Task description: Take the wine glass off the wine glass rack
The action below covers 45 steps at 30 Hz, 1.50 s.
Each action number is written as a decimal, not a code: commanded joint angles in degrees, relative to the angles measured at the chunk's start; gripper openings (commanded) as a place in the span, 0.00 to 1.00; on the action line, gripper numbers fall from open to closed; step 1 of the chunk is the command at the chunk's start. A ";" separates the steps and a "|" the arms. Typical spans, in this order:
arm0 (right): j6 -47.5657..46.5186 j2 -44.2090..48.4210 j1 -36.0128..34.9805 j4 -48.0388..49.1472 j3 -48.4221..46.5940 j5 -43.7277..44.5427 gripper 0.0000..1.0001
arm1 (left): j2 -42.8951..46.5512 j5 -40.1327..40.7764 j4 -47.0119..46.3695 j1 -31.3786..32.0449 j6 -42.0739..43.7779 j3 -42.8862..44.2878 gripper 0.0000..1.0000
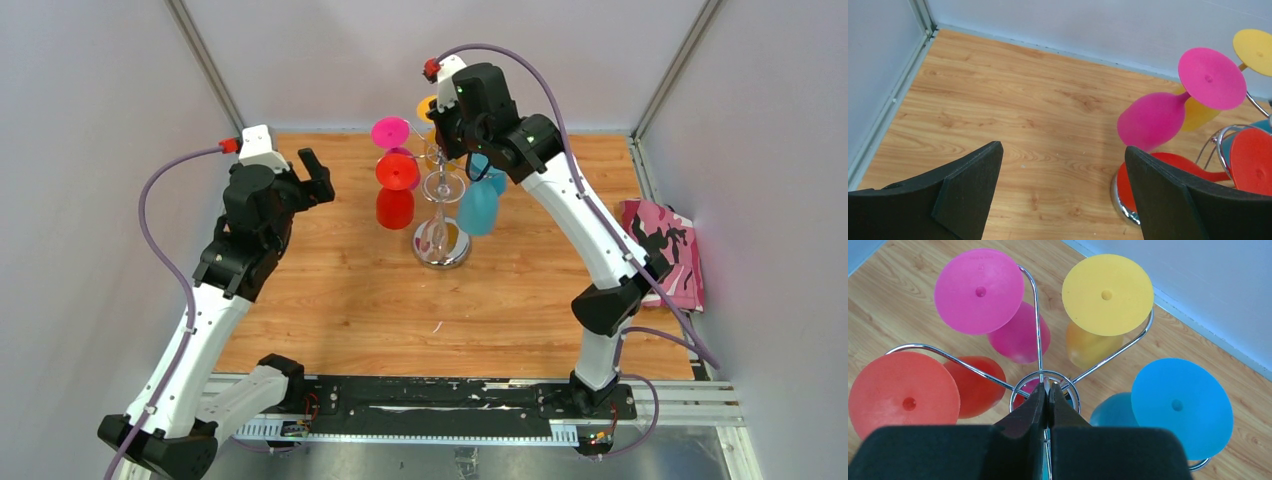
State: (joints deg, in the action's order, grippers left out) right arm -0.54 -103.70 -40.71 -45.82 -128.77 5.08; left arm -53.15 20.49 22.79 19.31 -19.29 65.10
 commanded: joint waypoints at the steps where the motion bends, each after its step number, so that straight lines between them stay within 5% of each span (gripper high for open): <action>1: -1.97 -0.26 2.36 7.54 -7.66 -0.10 0.00 | 0.23 1.76 -1.07 0.20 1.08 -0.81 0.98; 16: -1.55 -5.97 4.80 9.45 -16.04 -1.45 0.00 | -0.54 2.24 -1.50 0.20 1.49 -1.60 0.98; 34: 0.03 -4.29 5.40 12.43 -7.46 -2.42 0.00 | -1.45 2.10 -2.35 0.20 0.98 -2.79 0.99; 39: 0.18 -2.85 5.44 12.47 -6.57 -2.82 0.19 | -1.76 1.69 -2.91 0.16 0.24 -3.44 1.00; 45: 0.01 1.15 5.46 14.57 -3.20 -3.00 0.56 | -1.72 1.87 -3.20 0.20 -0.20 -3.68 1.00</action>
State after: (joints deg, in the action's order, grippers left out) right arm -0.43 -107.92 -35.97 -35.88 -133.53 2.57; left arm -54.96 22.04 21.10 19.31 -18.79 61.89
